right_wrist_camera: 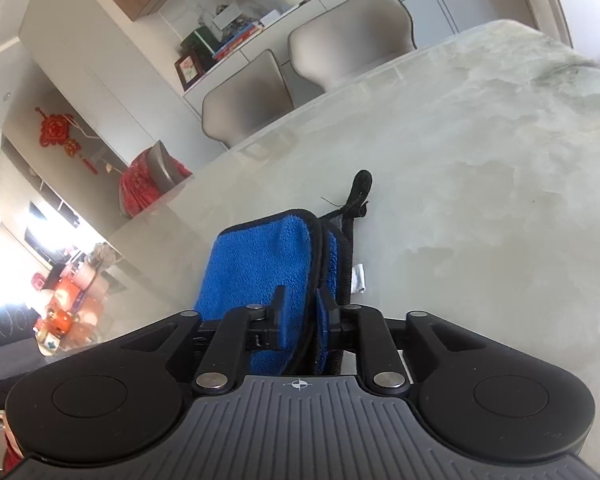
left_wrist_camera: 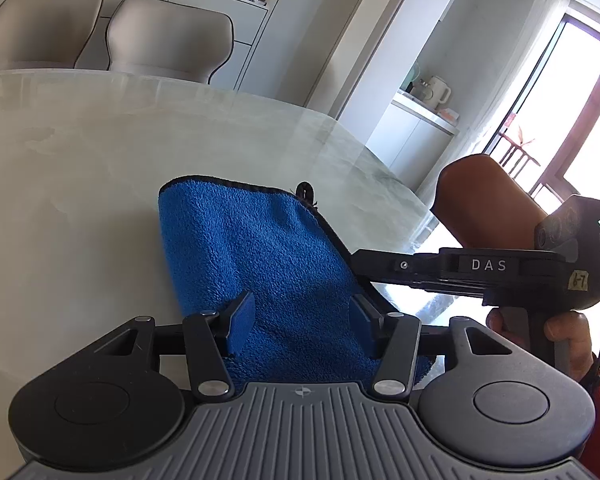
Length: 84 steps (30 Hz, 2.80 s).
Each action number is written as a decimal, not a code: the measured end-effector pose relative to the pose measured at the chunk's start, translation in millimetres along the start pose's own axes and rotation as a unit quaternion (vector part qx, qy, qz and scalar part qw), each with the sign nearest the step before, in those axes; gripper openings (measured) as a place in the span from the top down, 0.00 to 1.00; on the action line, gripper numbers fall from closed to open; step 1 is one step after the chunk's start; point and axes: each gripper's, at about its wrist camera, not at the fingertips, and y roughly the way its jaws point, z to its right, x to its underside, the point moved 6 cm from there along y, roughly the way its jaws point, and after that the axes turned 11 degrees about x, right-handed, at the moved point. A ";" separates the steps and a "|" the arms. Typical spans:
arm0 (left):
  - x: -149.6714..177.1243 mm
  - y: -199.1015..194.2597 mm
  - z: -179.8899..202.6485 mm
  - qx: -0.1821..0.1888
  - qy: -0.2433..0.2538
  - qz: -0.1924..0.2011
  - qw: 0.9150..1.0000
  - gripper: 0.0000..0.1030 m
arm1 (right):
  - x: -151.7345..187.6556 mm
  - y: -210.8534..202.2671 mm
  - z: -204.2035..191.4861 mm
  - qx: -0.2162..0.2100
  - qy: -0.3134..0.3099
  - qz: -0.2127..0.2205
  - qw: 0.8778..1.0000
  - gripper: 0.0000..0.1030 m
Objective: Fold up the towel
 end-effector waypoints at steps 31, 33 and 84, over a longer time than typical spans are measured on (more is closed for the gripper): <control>3.1 0.8 5.1 -0.007 0.023 0.000 1.000 0.38 | -16.0 -7.4 -9.1 0.011 -0.045 0.051 0.998 0.75; 3.0 0.6 5.1 -0.006 0.023 0.000 1.000 0.38 | -23.2 0.8 -7.9 0.025 -0.050 0.054 0.997 0.74; 4.1 3.9 3.5 -0.006 0.034 -0.004 0.999 0.36 | -0.3 -14.1 -10.6 0.036 -0.105 0.026 0.994 0.67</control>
